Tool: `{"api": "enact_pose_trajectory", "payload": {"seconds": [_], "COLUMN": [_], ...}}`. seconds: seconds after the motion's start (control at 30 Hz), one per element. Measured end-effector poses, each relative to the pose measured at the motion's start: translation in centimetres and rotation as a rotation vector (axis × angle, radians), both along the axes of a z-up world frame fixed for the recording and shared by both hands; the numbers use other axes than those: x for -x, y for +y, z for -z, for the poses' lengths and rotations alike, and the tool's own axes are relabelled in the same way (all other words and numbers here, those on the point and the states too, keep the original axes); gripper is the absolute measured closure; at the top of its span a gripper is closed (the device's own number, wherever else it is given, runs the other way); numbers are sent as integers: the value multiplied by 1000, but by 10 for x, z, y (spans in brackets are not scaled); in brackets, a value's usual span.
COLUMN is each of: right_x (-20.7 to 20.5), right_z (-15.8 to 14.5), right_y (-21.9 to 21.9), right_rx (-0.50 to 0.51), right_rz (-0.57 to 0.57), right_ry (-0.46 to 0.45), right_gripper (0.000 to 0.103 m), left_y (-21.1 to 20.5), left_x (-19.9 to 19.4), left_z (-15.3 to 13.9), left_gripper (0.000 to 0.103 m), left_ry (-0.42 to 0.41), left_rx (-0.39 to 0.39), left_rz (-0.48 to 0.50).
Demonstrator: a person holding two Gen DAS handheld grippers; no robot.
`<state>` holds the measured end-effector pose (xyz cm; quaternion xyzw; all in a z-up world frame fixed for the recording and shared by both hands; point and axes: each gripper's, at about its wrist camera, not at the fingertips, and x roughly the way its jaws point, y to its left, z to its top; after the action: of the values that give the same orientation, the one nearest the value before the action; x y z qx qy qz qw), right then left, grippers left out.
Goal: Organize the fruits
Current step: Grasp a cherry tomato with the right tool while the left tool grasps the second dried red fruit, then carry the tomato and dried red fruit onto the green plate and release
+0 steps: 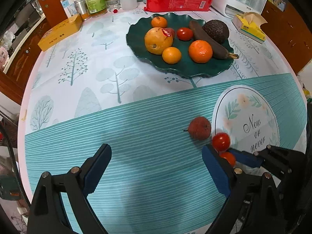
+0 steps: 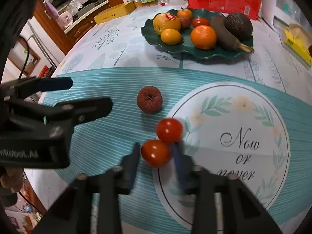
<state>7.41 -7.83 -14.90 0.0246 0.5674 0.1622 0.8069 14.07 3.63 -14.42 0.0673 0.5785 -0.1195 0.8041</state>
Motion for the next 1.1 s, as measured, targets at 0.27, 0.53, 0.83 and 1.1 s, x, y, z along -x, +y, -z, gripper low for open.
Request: {"api": "enact_pose_trajectory", "payload": {"seconds": [0.27, 0.53, 0.83, 1.1], "right_x": [2, 1, 4, 9], "right_z": [0, -3, -9, -16], "right_y": [-27, -52, -52, -50], "right_rx": [17, 19, 15, 3], "right_rz": [43, 109, 97, 73], "right_ry": [6, 11, -6, -17], "right_gripper": [75, 75, 75, 75], "left_y": [-21, -37, -52, -34], "left_x": [-14, -26, -14, 1], "left_z": [13, 27, 34, 24], "left_gripper": [10, 42, 75, 76], "left_ry": [29, 68, 79, 60], "left_rx": [52, 107, 120, 166], "left_rz": [33, -8, 10, -54]}}
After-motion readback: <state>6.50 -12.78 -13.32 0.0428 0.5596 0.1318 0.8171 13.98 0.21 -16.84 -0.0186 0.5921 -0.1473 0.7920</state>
